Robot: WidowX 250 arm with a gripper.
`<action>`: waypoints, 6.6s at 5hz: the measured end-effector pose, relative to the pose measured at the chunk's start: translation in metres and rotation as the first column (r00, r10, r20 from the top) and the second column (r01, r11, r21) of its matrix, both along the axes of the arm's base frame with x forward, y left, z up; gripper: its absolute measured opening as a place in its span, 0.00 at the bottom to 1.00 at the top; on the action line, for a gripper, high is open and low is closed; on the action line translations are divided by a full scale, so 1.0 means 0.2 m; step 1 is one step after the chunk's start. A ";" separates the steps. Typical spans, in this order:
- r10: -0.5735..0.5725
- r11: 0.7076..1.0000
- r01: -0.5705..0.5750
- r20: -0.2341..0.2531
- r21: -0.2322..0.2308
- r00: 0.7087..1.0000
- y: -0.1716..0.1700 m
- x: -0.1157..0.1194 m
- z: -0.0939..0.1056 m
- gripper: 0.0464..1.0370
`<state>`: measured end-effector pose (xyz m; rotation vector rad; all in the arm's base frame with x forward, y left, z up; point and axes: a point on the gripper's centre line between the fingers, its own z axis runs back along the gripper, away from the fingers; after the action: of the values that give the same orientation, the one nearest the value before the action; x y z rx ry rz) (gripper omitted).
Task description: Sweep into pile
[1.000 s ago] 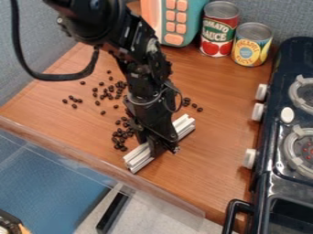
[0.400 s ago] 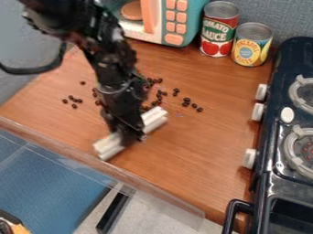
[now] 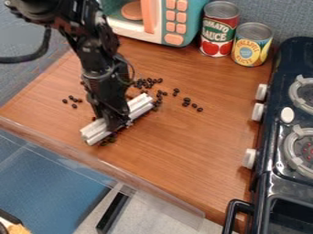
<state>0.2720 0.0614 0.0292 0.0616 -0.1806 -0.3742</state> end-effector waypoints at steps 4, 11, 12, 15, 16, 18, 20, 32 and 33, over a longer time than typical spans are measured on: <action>-0.006 0.996 0.008 0.030 -0.086 1.000 -0.12 0.01 0.18 0.31; 0.024 0.999 -0.025 0.031 0.023 0.999 0.03 0.08 -0.05 0.31; 0.022 0.998 -0.024 0.049 0.054 0.999 0.09 0.11 -0.05 0.31; 0.035 0.991 -0.046 0.087 0.123 0.996 0.27 0.16 -0.05 0.31; 0.055 0.989 -0.067 0.094 0.130 0.994 0.35 0.18 -0.05 0.31; 0.081 0.988 -0.089 0.072 0.124 0.994 0.41 0.15 -0.05 0.31; 0.089 0.996 -0.089 0.075 -0.011 0.993 0.13 0.15 0.19 0.31; 0.321 0.938 -0.319 -0.007 -0.132 0.947 -0.35 0.52 -0.06 0.31; 0.407 0.905 -0.403 -0.002 -0.134 0.914 -0.18 0.54 -0.07 0.31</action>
<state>0.3796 0.0248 0.0159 -0.0277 -0.2127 0.0563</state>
